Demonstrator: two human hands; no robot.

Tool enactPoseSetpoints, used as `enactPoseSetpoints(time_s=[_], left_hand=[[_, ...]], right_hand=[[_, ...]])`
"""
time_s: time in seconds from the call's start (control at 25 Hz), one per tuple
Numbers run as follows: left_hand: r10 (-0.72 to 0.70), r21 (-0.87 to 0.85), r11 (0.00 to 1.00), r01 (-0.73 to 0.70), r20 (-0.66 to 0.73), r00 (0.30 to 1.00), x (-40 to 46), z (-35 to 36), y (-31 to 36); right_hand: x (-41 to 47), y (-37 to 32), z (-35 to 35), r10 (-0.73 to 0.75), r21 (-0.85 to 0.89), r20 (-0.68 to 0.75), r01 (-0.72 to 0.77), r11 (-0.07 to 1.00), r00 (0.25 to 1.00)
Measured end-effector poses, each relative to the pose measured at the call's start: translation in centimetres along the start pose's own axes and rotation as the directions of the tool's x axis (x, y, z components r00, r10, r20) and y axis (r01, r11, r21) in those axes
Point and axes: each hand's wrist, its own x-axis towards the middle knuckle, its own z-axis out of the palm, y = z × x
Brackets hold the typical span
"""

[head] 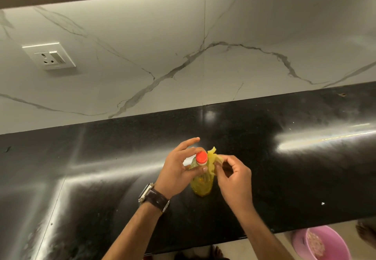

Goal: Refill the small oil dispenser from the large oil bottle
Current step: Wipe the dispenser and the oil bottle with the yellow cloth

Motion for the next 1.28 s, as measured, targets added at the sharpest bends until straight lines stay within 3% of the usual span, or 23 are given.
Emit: enactPoseSetpoints(time_s=[0.16, 0.32, 0.48, 0.52, 0.6, 0.68, 0.76, 0.84, 0.92, 1.08, 1.16, 1.28], left_hand=[[0.012, 0.007, 1.000, -0.012, -0.003, 1.000, -0.1, 0.0, -0.6], [-0.010, -0.010, 1.000, 0.009, -0.030, 1.000, -0.1, 0.1, -0.9], [0.016, 0.007, 1.000, -0.016, -0.021, 1.000, 0.3, 0.2, -1.0], [0.028, 0.005, 1.000, -0.028, -0.016, 0.999, 0.4, 0.3, -0.8], [0.058, 0.016, 0.998, -0.058, -0.021, 0.998, 0.6, 0.5, -0.7], [0.069, 0.050, 0.996, -0.067, -0.039, 0.997, 0.5, 0.5, -0.7], [0.056, 0.051, 0.997, -0.054, -0.053, 0.997, 0.4, 0.3, -0.7], [0.050, 0.050, 0.998, -0.047, -0.052, 0.997, 0.3, 0.2, -0.5], [0.032, 0.055, 0.998, -0.030, -0.034, 0.999, 0.4, 0.3, -0.4], [-0.027, 0.006, 1.000, 0.027, -0.012, 1.000, 0.5, 0.4, -1.0], [-0.028, -0.003, 1.000, 0.028, 0.018, 0.999, 0.5, 0.4, -0.9], [-0.030, 0.022, 0.999, 0.030, 0.013, 0.999, 0.4, 0.4, -0.6]], right_hand=[[1.3, 2.3, -0.1, 0.113, -0.133, 0.137, -0.094, 0.987, 0.984], [-0.5, 0.2, -0.7, -0.061, 0.050, 0.153, 0.054, 0.997, 0.986], [-0.4, -3.0, -2.0, -0.253, 0.206, 0.050, 0.238, 0.949, 0.966], [-0.1, -3.6, -2.3, -0.368, 0.161, 0.047, 0.356, 0.921, 0.929], [0.7, -4.5, -2.1, -0.597, -0.126, 0.174, 0.619, 0.775, 0.783], [1.6, -5.6, -0.9, -0.654, -0.361, 0.359, 0.745, 0.561, 0.666], [1.9, -6.1, -0.1, -0.628, -0.432, 0.431, 0.760, 0.487, 0.647], [1.8, -6.2, -0.1, -0.628, -0.415, 0.392, 0.738, 0.532, 0.673], [1.6, -6.1, -0.2, -0.582, -0.369, 0.299, 0.654, 0.660, 0.756], [2.2, -6.0, 0.0, -0.290, -0.151, 0.137, 0.309, 0.939, 0.947], [2.8, -5.7, -0.7, -0.153, -0.012, 0.117, 0.156, 0.988, 0.981], [2.9, -3.6, -2.2, -0.084, -0.060, 0.151, 0.094, 0.994, 0.985]])
